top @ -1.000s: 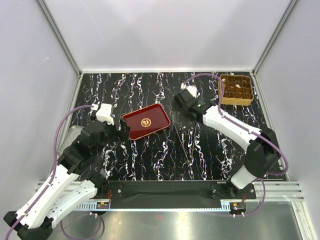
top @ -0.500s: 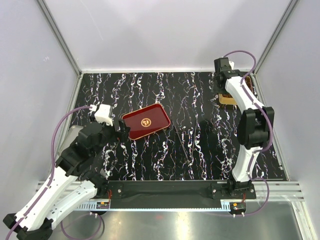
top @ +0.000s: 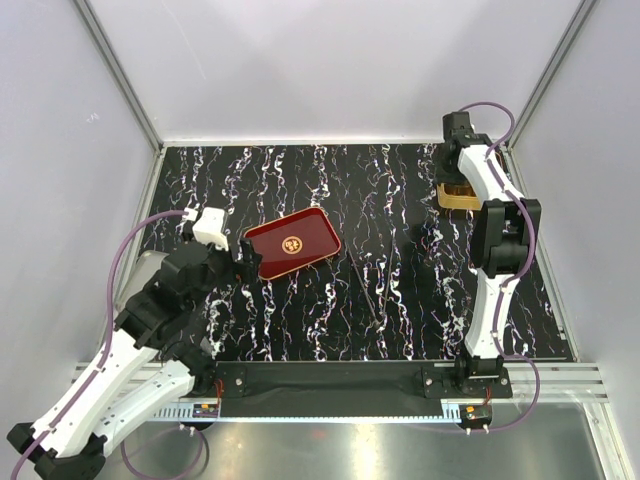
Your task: Pack the chocolate
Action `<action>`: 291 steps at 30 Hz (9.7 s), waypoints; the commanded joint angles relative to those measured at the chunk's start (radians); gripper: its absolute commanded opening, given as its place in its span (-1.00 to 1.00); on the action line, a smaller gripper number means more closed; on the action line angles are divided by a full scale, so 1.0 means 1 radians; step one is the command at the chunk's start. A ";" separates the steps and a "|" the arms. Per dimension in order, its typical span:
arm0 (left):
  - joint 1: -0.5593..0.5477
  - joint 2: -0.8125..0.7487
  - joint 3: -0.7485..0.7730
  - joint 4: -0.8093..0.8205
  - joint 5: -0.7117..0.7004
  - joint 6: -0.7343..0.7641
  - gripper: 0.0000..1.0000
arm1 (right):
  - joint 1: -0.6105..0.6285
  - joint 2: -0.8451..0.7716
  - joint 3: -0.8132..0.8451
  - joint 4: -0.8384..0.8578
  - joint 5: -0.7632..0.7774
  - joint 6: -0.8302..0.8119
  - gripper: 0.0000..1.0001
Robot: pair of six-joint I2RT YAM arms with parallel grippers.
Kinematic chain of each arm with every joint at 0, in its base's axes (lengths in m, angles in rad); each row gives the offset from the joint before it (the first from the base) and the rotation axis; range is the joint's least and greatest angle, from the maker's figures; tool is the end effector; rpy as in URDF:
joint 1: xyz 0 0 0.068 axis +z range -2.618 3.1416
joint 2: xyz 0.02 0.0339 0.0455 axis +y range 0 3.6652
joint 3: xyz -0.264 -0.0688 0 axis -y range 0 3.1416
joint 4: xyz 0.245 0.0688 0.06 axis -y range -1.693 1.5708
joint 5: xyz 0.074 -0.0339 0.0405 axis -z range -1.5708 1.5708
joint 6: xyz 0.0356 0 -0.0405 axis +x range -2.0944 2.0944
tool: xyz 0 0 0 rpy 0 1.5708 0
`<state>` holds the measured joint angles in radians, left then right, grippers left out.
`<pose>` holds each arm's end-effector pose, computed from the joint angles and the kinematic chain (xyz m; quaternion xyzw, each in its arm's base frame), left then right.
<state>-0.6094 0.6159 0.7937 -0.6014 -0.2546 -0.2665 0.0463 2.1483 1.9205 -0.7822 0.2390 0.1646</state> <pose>0.1149 -0.0693 0.3238 0.0743 0.8327 -0.1317 0.5327 0.4740 0.0135 0.2459 0.0893 0.9505 -0.0850 0.2853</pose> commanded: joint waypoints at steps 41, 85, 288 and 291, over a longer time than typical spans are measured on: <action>0.002 0.033 0.004 0.037 -0.011 0.007 0.98 | 0.018 -0.033 -0.166 0.178 -0.211 -0.060 -0.47; 0.559 0.773 0.228 -0.133 -0.040 -0.126 0.68 | 0.280 -0.858 -0.637 0.229 -0.340 0.162 0.99; -0.015 1.842 1.245 0.600 0.845 -0.424 0.17 | -0.378 -0.108 -0.316 0.270 -1.350 0.194 -0.81; -0.016 1.849 1.250 0.598 0.841 -0.422 0.19 | -0.391 -0.108 -0.318 0.259 -1.324 0.193 -0.73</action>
<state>-0.6189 2.4504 1.9949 -0.0532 0.5587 -0.6888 -0.3229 2.0453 1.5562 -0.4965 -1.0920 0.3820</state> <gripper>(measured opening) 0.592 0.166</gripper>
